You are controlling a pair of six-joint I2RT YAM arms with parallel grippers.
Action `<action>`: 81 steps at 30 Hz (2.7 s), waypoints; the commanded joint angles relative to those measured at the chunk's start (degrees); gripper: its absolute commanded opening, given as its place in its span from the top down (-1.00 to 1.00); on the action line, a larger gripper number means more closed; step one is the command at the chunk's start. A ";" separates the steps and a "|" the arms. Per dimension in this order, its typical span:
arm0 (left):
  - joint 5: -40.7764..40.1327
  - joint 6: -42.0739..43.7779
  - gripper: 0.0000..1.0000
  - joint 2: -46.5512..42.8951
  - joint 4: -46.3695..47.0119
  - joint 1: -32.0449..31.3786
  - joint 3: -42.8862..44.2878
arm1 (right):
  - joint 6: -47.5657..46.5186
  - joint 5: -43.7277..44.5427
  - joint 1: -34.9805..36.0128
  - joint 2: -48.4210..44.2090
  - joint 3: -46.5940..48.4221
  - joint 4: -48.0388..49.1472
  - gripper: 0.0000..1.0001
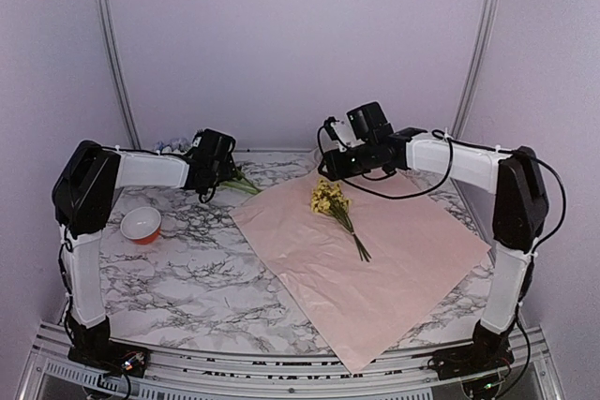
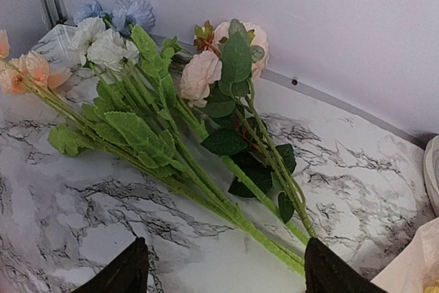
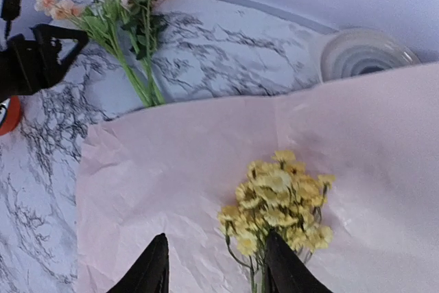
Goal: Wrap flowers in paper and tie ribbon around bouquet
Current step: Pick up the fake flower from the center of the board, then pass from the left arm to the right
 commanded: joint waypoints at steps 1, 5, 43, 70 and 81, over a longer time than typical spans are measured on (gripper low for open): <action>5.85 -2.79 -0.56 4.51 -5.64 1.89 5.75 | -4.22 -9.08 0.99 9.00 11.65 6.77 0.09; 6.74 -4.49 -0.56 3.67 -4.13 2.39 3.68 | -4.49 -12.00 2.11 22.62 27.47 9.10 0.12; -2.70 -8.14 1.00 9.57 -18.42 4.80 15.67 | -1.06 -23.86 3.40 22.19 17.91 18.21 0.07; 10.50 7.46 1.00 -41.88 39.28 -7.52 -30.42 | -0.70 -41.03 14.36 9.30 9.73 30.43 -0.63; 14.97 2.37 1.00 -40.64 44.18 -11.67 -31.36 | 5.22 -37.95 16.22 12.88 12.23 34.32 -0.37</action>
